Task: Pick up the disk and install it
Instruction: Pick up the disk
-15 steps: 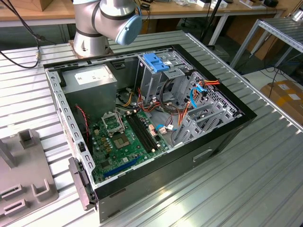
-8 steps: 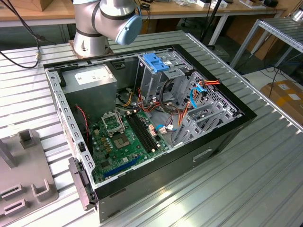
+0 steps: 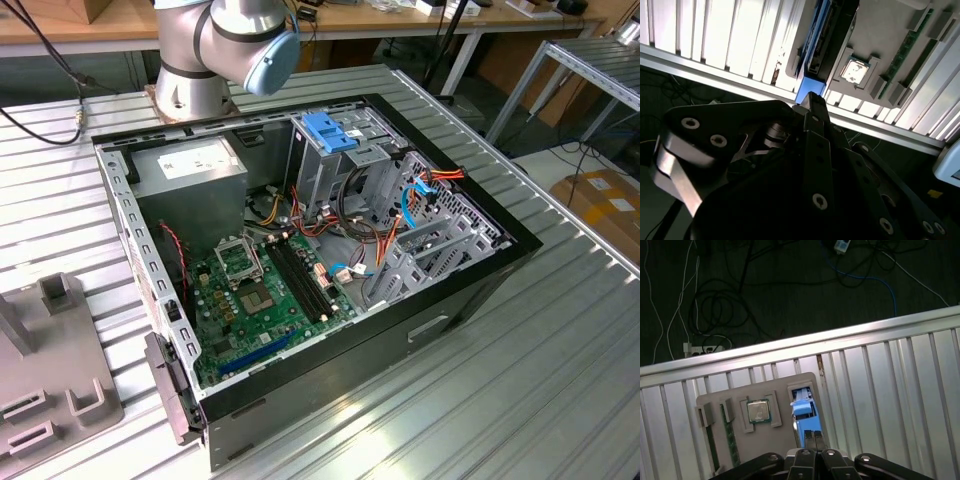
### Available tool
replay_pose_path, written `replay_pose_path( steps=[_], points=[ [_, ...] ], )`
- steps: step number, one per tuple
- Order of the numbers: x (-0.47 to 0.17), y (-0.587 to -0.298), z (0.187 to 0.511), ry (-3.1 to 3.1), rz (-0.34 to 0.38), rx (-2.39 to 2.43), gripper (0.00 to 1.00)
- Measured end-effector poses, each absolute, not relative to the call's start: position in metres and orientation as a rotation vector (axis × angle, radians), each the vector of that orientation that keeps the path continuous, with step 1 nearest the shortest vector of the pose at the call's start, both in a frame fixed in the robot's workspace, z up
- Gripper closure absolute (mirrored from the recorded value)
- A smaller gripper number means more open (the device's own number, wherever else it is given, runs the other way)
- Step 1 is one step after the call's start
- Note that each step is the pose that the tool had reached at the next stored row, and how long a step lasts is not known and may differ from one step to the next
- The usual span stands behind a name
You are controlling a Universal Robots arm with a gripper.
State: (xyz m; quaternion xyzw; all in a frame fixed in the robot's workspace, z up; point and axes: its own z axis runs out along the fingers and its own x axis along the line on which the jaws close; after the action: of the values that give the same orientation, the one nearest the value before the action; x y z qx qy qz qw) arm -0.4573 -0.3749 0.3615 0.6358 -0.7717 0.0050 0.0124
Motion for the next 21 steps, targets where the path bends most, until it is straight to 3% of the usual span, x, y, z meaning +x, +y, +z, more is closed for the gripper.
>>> replay_pose_path(
  steps=[21],
  points=[
    [-0.4625,-0.3749,0.3565,-2.401,0.033,2.008,0.89]
  ],
)
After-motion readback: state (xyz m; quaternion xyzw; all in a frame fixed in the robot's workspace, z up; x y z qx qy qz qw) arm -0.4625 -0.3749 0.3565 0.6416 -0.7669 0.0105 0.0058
